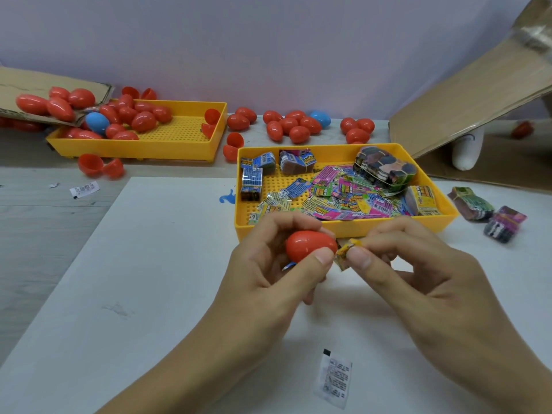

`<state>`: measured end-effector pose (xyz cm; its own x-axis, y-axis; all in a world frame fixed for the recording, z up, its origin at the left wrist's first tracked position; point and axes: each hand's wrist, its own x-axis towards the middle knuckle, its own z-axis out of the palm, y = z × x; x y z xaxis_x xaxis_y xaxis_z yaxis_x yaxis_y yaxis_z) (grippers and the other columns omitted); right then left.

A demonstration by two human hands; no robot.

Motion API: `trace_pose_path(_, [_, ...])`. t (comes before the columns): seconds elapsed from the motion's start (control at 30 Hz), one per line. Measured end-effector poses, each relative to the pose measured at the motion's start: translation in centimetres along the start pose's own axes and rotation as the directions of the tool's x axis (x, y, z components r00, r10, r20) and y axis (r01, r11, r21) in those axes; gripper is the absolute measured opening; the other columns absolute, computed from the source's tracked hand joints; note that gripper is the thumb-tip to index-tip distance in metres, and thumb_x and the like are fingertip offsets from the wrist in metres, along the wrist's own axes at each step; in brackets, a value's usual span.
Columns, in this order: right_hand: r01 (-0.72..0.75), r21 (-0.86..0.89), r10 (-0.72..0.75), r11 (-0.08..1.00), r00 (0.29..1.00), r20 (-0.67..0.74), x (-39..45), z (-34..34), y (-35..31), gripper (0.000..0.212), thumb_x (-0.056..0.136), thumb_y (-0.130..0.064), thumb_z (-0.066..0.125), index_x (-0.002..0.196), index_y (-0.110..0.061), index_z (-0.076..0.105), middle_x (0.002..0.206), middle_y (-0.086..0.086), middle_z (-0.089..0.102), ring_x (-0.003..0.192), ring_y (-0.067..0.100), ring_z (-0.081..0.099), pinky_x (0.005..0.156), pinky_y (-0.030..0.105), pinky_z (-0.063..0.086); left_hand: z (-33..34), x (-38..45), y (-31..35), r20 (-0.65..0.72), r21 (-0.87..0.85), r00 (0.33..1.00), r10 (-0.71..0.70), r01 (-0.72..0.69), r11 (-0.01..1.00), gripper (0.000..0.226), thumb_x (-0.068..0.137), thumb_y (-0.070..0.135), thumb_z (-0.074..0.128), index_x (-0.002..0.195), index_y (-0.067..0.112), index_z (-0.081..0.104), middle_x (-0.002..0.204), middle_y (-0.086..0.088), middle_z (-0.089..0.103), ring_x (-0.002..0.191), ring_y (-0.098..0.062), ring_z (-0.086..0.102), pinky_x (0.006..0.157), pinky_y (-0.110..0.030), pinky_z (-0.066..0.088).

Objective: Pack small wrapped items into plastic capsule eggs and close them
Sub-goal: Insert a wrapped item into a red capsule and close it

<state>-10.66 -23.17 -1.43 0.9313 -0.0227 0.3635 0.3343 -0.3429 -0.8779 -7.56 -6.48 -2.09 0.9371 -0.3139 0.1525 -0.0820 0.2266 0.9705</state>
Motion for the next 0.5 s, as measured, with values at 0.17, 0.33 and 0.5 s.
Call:
trace_pose_path(0.17, [-0.046,0.052,0.049,0.998,0.997,-0.054,0.29,-0.42,0.06,0.02,0.086,-0.049,0.07,0.08,-0.031,0.076,0.081,-0.002,0.058,0.068,0.009,0.049,0.05,0.013,0.036,-0.23,0.03,-0.04,-0.009,-0.042,1.0,-0.023,0.023,0.999,0.03,0.075,0.008,0.07,0.104,0.006,0.065,0.084,-0.007,0.067,0.065,-0.015,0.062,0.058,-0.024,0.051])
trace_pose_path(0.33, [-0.061,0.08,0.064,0.995,0.997,-0.045,0.31,-0.54,-0.09,0.023,0.084,-0.049,0.068,0.082,-0.028,0.076,0.082,-0.001,0.058,0.07,0.009,0.05,0.05,0.014,0.038,-0.23,0.04,0.09,0.009,-0.083,1.0,-0.026,0.026,0.996,0.025,0.074,0.013,0.074,0.098,0.01,0.071,0.074,-0.009,0.066,0.063,-0.021,0.062,0.057,-0.026,0.051])
trace_pose_path(0.5, [-0.069,0.132,0.067,0.989,0.998,0.018,0.21,-0.38,-0.3,0.023,0.074,-0.046,0.069,0.081,-0.025,0.075,0.079,-0.001,0.058,0.067,0.008,0.049,0.05,0.015,0.038,-0.14,-0.05,0.26,-0.003,-0.035,1.0,-0.01,0.01,0.999,0.021,0.078,0.009,0.068,0.098,0.012,0.072,0.072,-0.007,0.065,0.06,-0.017,0.062,0.056,-0.024,0.052])
